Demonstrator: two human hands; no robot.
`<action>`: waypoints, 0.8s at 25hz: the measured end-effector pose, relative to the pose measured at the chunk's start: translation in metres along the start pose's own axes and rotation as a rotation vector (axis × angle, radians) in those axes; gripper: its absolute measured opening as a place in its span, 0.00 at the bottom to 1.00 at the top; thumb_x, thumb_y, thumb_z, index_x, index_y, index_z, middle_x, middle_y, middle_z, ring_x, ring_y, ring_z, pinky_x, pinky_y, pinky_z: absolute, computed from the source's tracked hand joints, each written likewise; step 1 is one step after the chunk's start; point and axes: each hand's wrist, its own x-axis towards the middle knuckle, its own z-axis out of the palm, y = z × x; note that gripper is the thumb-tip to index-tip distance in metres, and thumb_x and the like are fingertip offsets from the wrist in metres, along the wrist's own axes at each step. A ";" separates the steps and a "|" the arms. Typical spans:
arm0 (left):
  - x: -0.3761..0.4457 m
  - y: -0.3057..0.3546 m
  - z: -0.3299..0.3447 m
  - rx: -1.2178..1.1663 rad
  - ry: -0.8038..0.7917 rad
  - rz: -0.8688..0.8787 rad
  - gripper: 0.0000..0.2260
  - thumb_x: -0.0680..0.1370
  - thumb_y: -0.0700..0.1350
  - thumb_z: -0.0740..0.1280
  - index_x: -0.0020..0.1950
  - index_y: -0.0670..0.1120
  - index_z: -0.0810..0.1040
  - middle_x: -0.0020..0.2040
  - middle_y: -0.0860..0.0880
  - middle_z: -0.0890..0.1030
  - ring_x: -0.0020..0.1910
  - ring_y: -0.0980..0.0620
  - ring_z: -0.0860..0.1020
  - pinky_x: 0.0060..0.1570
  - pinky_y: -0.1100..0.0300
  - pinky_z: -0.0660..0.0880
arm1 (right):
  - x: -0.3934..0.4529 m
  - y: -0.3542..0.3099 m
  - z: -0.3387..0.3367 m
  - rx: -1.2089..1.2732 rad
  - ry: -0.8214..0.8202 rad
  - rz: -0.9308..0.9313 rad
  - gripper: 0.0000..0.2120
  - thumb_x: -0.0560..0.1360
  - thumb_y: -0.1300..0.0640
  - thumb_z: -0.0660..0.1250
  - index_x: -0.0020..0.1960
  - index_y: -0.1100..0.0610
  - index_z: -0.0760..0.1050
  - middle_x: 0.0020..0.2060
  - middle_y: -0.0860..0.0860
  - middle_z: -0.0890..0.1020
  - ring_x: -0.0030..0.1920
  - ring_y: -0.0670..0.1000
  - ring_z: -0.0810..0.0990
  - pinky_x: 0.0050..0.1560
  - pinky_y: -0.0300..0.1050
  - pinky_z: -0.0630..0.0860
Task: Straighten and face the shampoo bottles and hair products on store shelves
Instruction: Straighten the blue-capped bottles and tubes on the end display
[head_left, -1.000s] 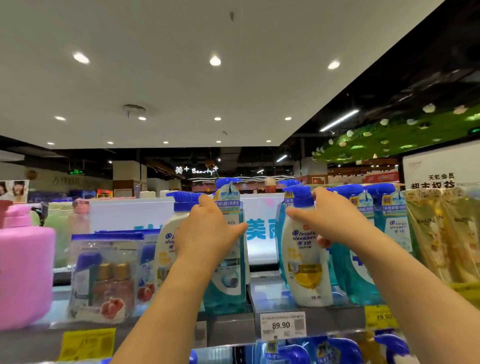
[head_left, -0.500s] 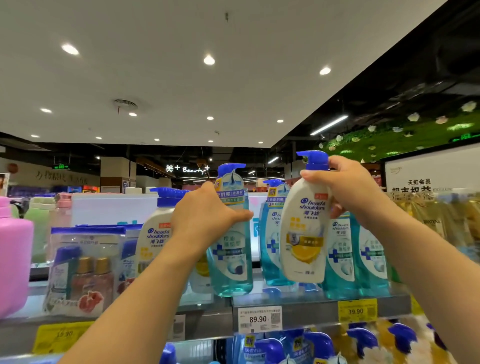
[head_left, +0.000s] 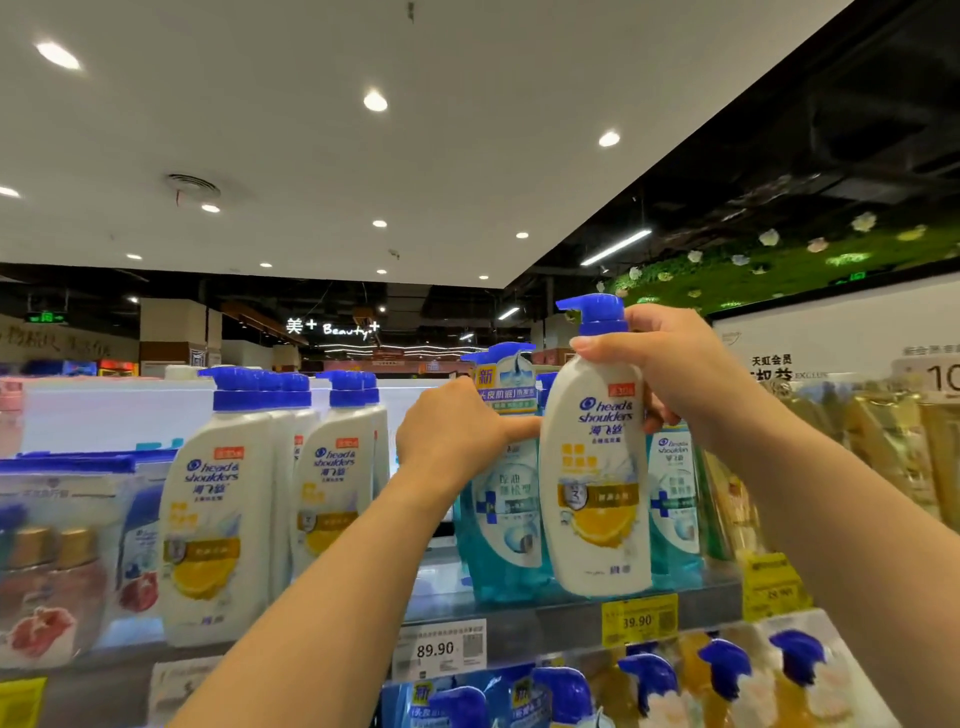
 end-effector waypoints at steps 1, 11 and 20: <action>0.003 0.001 0.001 -0.017 -0.001 0.001 0.34 0.52 0.79 0.59 0.40 0.53 0.79 0.36 0.56 0.81 0.35 0.58 0.79 0.35 0.55 0.80 | 0.001 0.001 0.000 -0.001 -0.006 -0.001 0.12 0.74 0.45 0.73 0.52 0.51 0.77 0.34 0.52 0.86 0.31 0.51 0.87 0.23 0.37 0.74; -0.006 -0.031 -0.015 -0.089 -0.044 0.067 0.22 0.77 0.64 0.61 0.66 0.54 0.78 0.46 0.52 0.84 0.30 0.60 0.78 0.29 0.62 0.77 | 0.016 -0.014 0.035 0.064 -0.075 -0.025 0.16 0.76 0.46 0.71 0.55 0.57 0.77 0.39 0.56 0.86 0.25 0.46 0.82 0.20 0.35 0.71; -0.080 -0.099 -0.111 0.295 0.327 0.037 0.12 0.78 0.58 0.65 0.55 0.52 0.76 0.36 0.54 0.80 0.38 0.50 0.76 0.36 0.57 0.68 | 0.019 -0.030 0.144 0.197 -0.147 -0.080 0.15 0.74 0.46 0.74 0.51 0.57 0.77 0.39 0.52 0.86 0.33 0.48 0.87 0.26 0.43 0.80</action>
